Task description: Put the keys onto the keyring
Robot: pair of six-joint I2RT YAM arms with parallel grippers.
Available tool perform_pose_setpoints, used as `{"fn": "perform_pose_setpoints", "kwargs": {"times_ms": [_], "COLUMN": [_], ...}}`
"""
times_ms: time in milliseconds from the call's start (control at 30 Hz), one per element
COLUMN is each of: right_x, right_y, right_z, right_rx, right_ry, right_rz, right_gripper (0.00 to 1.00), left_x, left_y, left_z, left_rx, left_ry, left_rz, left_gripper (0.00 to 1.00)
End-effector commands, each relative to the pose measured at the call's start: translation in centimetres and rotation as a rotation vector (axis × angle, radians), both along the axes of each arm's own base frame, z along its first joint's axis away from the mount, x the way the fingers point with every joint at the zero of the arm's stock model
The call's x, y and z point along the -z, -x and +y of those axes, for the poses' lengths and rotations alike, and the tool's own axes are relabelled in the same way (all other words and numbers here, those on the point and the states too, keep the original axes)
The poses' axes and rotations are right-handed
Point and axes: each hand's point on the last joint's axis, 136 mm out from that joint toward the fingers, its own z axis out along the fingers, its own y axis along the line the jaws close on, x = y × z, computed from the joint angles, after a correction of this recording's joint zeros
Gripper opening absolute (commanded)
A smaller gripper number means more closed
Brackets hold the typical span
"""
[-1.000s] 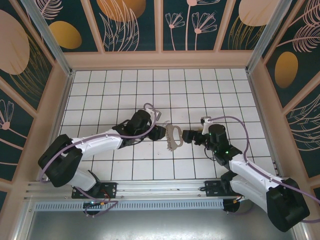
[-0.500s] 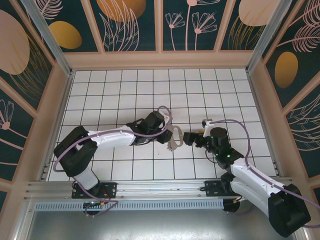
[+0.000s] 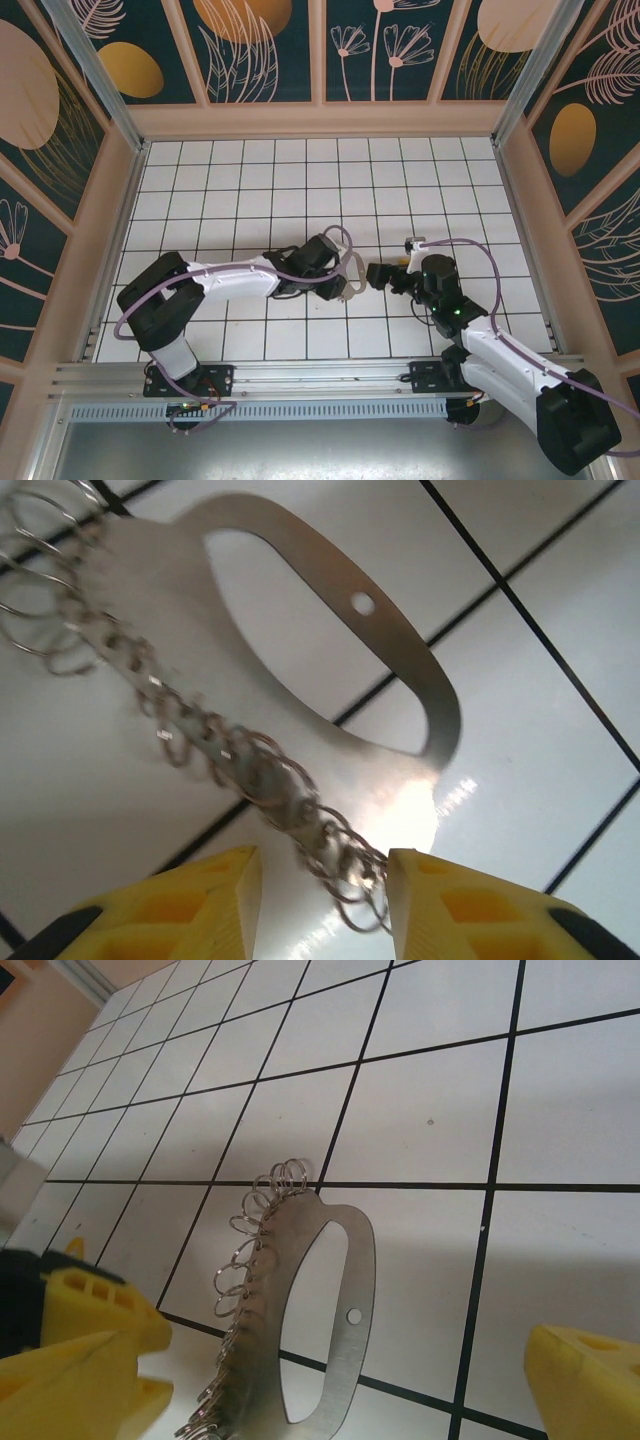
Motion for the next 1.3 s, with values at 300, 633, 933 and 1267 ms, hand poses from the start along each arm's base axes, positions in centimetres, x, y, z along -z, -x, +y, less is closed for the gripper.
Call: {"fn": "perform_pose_setpoints", "kwargs": {"times_ms": [300,633,933,1267], "right_x": [-0.3,-1.0,-1.4,-1.5], "right_y": [-0.3,-0.4,-0.4,-0.5], "right_z": [-0.7,-1.6,-2.3,-2.5], "right_rx": [0.045,0.072,0.085,0.089], "right_ry": [-0.020,-0.046,-0.080,-0.093], "right_rz": [-0.017,-0.044,-0.055,-0.054], "right_gripper": [0.99,0.99,0.99,0.99], "left_x": [-1.3,-0.4,0.1,1.5], "left_y": [2.3,3.6,3.8,3.5], "left_z": [-0.8,-1.6,-1.7,-1.7], "left_rx": [-0.066,-0.131,-0.142,-0.167], "left_ry": [0.025,0.059,0.033,0.008], "left_rz": [0.024,0.121,0.127,0.128], "left_gripper": [0.37,0.33,0.32,0.30]}}
